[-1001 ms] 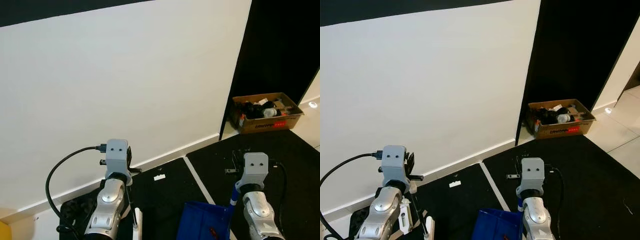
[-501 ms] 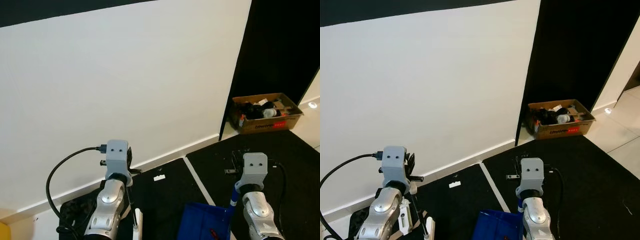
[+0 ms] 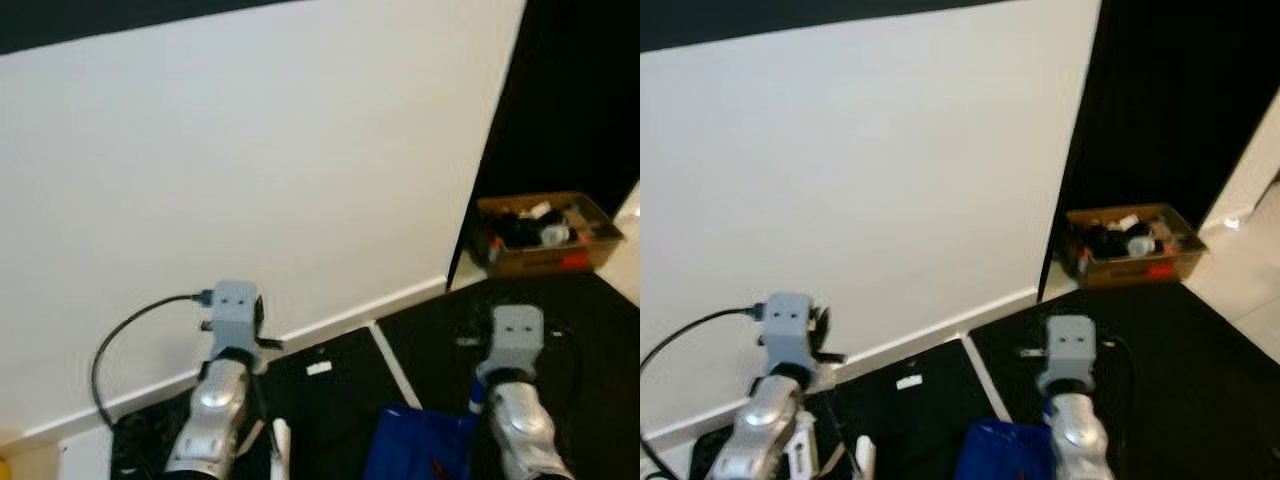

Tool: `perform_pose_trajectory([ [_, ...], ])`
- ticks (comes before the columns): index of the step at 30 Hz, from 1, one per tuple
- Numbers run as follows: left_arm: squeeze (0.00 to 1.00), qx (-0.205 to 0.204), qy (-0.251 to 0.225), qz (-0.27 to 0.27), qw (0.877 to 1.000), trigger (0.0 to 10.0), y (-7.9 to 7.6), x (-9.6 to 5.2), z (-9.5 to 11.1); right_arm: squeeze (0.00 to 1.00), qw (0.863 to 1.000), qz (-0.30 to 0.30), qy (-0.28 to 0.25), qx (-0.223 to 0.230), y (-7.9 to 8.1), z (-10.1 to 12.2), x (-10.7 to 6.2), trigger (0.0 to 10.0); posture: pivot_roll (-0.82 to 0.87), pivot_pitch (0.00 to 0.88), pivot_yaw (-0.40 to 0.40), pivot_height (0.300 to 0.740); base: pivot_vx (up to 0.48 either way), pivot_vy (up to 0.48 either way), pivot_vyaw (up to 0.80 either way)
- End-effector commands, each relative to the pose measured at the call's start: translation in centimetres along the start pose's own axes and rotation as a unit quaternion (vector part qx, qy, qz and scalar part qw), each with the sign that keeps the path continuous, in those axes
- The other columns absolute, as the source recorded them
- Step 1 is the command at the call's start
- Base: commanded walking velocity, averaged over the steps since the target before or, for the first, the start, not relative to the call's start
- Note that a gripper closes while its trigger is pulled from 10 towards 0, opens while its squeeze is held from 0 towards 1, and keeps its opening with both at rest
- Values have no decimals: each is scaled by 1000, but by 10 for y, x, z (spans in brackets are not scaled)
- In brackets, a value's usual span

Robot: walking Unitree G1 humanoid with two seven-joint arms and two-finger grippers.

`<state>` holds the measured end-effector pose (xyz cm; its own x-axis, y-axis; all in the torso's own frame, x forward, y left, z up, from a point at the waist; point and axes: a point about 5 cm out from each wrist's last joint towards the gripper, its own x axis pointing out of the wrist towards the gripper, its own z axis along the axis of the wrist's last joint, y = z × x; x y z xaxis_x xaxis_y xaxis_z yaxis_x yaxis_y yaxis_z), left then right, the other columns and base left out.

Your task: Sweep floor

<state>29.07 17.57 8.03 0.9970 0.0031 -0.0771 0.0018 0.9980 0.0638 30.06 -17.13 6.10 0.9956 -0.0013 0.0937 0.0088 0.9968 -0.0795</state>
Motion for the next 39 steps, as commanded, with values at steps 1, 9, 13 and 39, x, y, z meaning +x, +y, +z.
perform_pose_trajectory([
  [1,0,16,-22,-9,1000,10000,-3,2,9,0,1000,-16,11,-5,-11,-5,-5,10000,55,49,73,740,480,0,0],
  [9,0,16,-20,-6,1000,10000,-2,1,9,0,1000,-15,11,-6,-11,-5,-5,10000,54,50,71,740,479,0,0],
  [13,0,13,-10,-1,1000,10000,-2,2,7,0,1000,-15,11,-6,-12,-5,-5,10000,55,51,71,740,199,0,0],
  [39,0,13,-5,1,1000,10000,0,4,6,0,1000,1,-8,-23,-10,2,0,10000,54,56,80,740,0,0,0],
])
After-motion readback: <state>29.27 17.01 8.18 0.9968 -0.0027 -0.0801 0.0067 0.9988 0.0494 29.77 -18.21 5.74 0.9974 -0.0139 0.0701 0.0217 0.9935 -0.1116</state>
